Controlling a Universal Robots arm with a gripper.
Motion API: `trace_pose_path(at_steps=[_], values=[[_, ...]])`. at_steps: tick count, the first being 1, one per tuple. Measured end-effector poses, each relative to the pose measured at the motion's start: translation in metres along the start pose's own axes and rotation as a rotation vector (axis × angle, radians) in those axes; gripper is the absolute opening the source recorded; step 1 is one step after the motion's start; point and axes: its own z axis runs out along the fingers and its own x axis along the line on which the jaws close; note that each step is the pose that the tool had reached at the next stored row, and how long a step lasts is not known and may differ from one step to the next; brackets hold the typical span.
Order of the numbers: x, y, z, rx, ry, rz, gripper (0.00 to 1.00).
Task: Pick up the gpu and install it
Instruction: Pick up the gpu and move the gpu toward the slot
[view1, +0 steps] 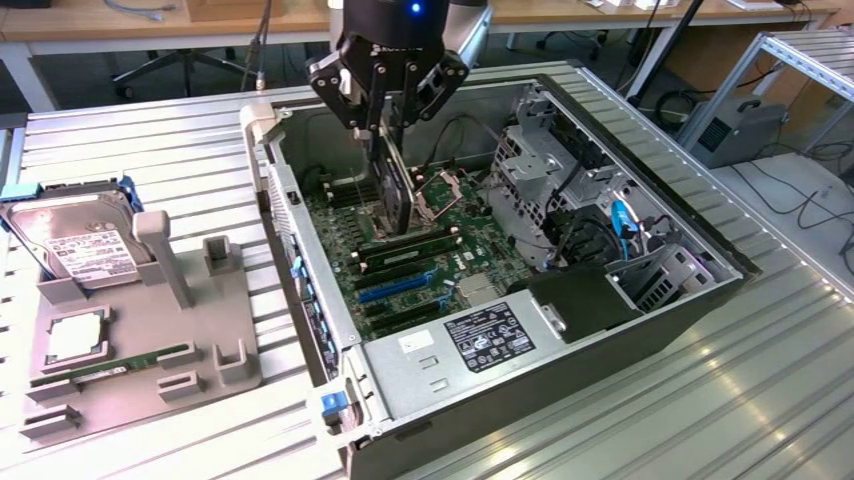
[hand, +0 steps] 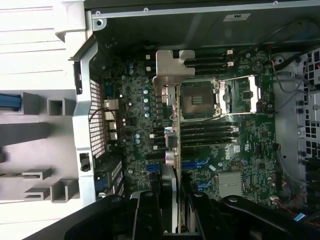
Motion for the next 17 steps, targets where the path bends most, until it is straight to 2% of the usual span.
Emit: trace_pose_path(at_steps=[17], values=[[-0.012,0.0008,0.0037,0.0001,0.0,0.0,0.27]])
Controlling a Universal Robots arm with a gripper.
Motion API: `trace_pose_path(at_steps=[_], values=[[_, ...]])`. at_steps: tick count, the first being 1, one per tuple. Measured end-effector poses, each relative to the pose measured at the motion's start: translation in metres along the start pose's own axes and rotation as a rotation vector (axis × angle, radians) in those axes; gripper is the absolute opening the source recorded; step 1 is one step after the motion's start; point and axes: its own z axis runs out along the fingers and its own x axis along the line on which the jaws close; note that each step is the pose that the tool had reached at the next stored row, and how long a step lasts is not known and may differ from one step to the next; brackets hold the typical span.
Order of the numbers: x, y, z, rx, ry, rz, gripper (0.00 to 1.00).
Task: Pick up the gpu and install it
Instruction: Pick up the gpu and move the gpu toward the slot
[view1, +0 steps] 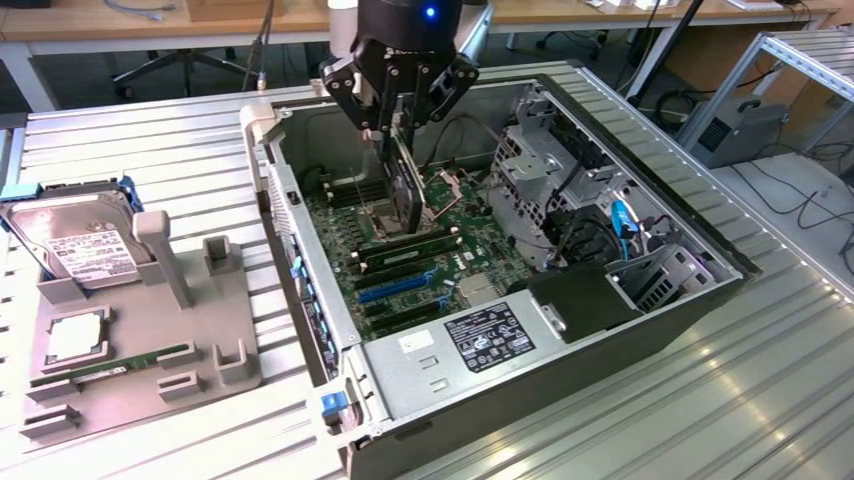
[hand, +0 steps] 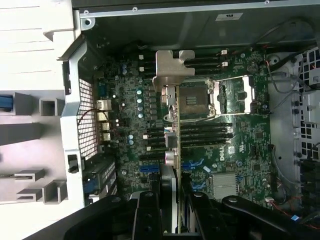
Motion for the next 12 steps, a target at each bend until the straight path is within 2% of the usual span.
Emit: trace_pose_path(at_steps=[12], values=[[-0.018,0.0012,0.0038,0.0001,0.0,0.0,0.27]])
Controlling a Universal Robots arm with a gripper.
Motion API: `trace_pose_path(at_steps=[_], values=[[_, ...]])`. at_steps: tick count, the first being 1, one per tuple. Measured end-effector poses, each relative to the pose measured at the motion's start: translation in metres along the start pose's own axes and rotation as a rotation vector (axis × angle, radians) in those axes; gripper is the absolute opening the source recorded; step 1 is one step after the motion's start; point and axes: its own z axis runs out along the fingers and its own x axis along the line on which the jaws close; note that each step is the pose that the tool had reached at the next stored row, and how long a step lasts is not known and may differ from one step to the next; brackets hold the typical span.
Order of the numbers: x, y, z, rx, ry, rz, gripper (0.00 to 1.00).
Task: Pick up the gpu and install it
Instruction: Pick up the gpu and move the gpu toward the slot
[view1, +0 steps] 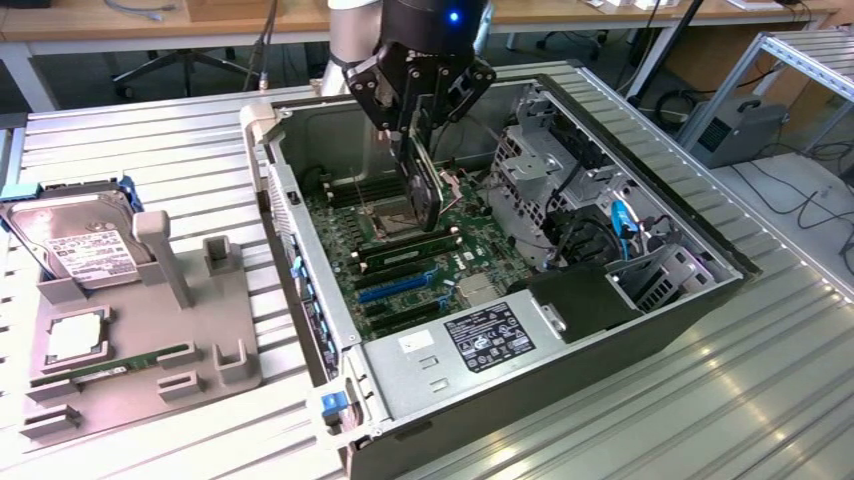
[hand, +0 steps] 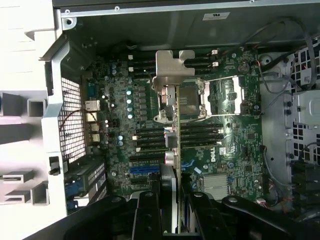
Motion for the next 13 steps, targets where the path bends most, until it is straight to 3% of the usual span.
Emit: trace_pose_path(at_steps=[13], values=[[-0.018,0.0012,0.0044,0.0,0.0,0.0,0.27]])
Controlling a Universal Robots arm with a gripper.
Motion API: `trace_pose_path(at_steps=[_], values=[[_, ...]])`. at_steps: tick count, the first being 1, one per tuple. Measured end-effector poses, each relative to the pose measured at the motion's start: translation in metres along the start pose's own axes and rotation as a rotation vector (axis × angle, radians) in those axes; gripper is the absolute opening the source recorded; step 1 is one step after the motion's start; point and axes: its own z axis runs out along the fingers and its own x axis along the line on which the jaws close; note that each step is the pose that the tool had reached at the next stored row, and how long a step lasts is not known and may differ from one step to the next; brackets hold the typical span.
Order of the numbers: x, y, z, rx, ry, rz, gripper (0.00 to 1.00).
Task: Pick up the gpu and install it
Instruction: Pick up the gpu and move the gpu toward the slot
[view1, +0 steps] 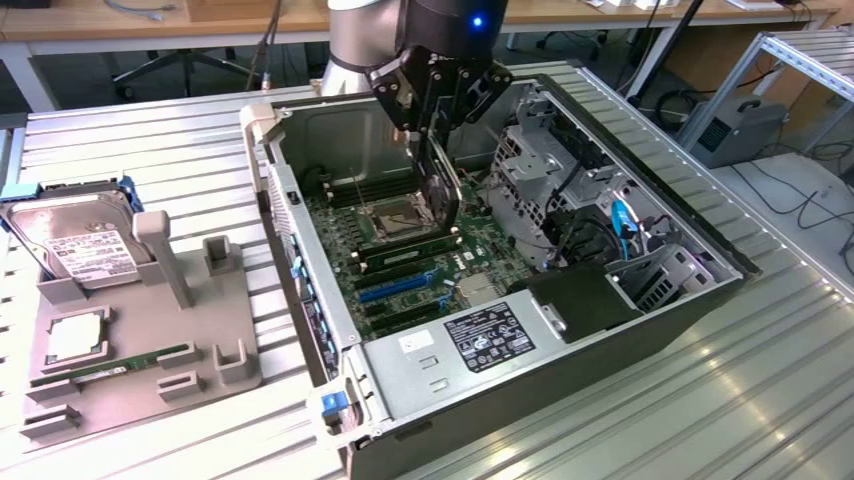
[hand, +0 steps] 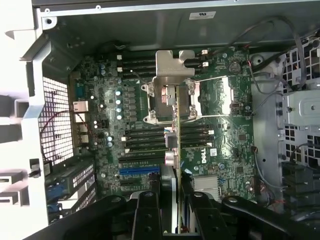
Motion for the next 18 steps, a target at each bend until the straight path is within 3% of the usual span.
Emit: trace_pose_path(at_steps=[18], values=[[-0.032,0.0022,0.0064,-0.0001,0.0,0.0,0.27]])
